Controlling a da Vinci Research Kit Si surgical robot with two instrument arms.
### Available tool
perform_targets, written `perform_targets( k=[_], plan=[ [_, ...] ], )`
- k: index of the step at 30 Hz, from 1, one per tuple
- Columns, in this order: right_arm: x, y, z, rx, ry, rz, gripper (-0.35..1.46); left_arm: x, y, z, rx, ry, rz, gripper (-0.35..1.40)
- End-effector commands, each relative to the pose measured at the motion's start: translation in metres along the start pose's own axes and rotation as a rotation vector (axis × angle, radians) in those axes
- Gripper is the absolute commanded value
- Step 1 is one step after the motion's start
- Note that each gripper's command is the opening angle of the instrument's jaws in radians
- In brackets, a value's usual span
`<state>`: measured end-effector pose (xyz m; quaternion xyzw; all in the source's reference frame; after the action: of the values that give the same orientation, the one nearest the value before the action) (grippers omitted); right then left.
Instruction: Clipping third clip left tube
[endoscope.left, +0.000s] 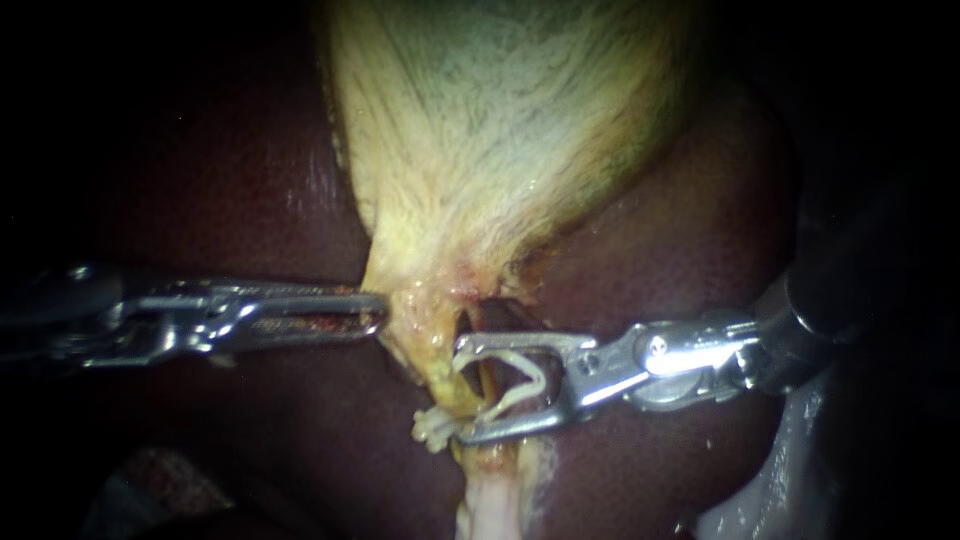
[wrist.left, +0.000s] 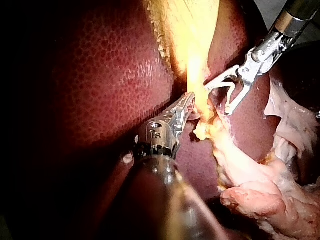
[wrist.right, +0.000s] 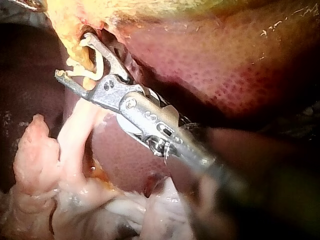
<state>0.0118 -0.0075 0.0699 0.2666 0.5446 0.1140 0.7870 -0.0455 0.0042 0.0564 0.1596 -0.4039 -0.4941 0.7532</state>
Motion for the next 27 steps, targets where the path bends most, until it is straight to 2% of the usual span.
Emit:
perform_targets(
  k=[1,7,14,19,27],
  plan=[
    [-0.0001,0.0002,0.0000,-0.002,-0.007,0.000,0.59,0.0000,-0.0001,-0.0001,-0.001,0.000,-0.001,-0.35],
    [-0.0008,0.0006,0.0010,-0.007,-0.011,-0.003,0.59,-0.0003,-0.0011,-0.0002,-0.003,-0.001,-0.003,-0.35],
    [-0.0010,0.0001,0.0046,-0.020,-0.012,0.000,0.59,-0.0005,-0.0016,0.0002,-0.003,-0.001,0.001,-0.35],
    [-0.0013,-0.0005,0.0067,0.004,-0.015,-0.008,0.59,-0.0005,-0.0016,0.0004,-0.004,-0.001,0.000,-0.35],
    [-0.0011,-0.0011,0.0070,0.048,-0.017,0.002,0.56,-0.0006,-0.0017,0.0006,-0.002,-0.001,0.000,-0.35]
  ],
)
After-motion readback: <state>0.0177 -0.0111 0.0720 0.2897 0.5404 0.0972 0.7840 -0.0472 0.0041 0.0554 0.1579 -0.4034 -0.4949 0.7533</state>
